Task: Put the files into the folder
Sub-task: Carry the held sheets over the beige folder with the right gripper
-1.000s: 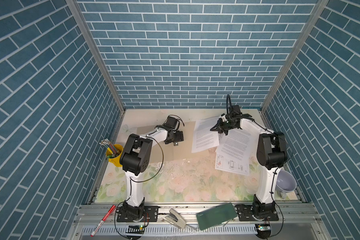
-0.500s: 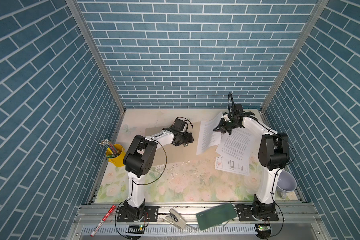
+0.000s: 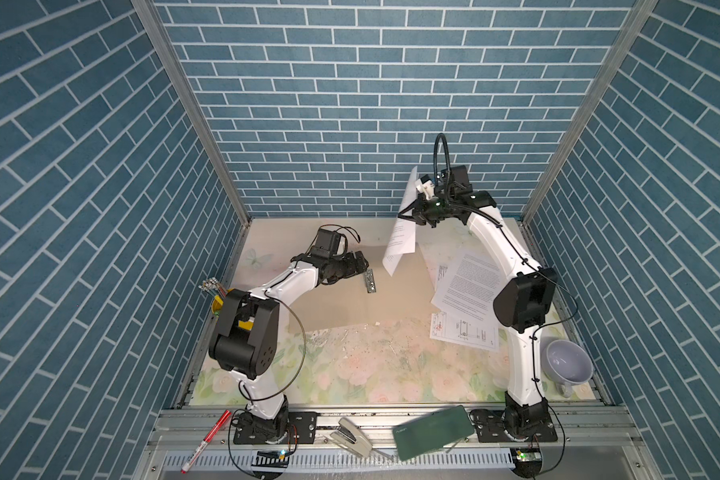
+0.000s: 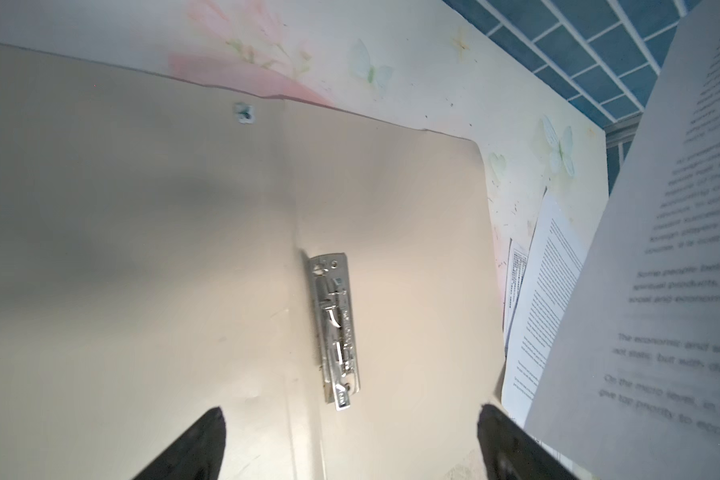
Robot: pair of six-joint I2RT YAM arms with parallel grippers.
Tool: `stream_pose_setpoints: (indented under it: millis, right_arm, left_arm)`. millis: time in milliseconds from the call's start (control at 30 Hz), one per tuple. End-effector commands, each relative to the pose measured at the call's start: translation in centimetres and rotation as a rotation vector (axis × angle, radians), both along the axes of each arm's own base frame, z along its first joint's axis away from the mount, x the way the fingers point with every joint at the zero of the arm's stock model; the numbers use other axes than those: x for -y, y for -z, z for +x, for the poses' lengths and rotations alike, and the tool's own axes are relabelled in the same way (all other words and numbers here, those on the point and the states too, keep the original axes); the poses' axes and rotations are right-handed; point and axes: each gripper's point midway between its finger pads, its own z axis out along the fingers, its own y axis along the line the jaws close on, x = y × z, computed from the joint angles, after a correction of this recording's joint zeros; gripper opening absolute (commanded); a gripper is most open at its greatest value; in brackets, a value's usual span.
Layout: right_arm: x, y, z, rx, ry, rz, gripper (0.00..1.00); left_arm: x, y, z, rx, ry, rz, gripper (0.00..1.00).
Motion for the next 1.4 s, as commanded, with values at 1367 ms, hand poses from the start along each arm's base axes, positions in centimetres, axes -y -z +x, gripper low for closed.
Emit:
stream_pose_setpoints:
  millis: [1367]
  right_arm:
    - [-5.2,21.6,-0.5,0.101,-0.134,-0.475,0.02]
  left_arm:
    - [-17.2,6.6,-7.3,-0.258,-0.307,-0.026,1.00]
